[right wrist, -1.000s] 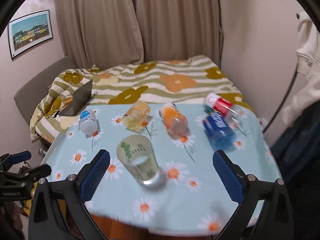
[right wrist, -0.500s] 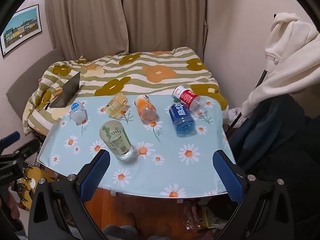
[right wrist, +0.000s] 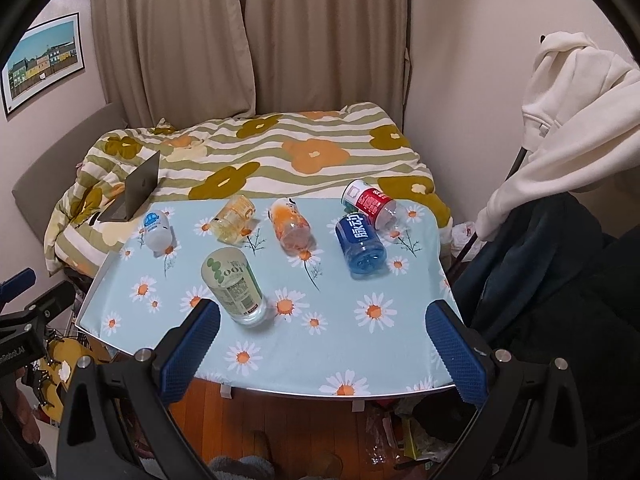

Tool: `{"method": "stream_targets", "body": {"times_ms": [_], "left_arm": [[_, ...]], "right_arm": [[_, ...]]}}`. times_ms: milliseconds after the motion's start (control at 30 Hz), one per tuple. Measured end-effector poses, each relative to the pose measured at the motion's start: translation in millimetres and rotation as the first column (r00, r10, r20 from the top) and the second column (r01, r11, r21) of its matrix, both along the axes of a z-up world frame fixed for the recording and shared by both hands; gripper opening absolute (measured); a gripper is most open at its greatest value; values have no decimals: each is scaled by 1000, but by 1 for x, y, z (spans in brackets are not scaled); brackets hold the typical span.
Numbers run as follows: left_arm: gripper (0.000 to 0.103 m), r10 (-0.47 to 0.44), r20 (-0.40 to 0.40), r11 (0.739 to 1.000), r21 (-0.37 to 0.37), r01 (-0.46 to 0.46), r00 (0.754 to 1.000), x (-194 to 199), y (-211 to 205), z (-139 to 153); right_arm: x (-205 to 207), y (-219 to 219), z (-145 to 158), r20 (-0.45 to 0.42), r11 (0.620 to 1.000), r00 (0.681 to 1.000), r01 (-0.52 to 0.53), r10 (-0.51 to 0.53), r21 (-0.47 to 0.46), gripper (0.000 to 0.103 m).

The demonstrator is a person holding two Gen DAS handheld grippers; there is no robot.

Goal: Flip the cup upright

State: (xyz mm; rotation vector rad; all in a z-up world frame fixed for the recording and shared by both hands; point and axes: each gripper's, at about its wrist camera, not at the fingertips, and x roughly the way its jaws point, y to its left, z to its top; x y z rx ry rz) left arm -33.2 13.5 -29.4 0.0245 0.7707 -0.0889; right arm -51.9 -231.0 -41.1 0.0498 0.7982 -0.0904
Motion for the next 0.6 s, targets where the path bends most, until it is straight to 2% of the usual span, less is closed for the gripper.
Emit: {"method": "stream_targets", "body": {"times_ms": [600], "left_arm": [[103, 16, 20, 1000, -1, -15, 1000, 6, 8, 7]], "right_arm": [[3, 5, 3, 7, 1000, 1000, 0, 0, -3, 102]]}}
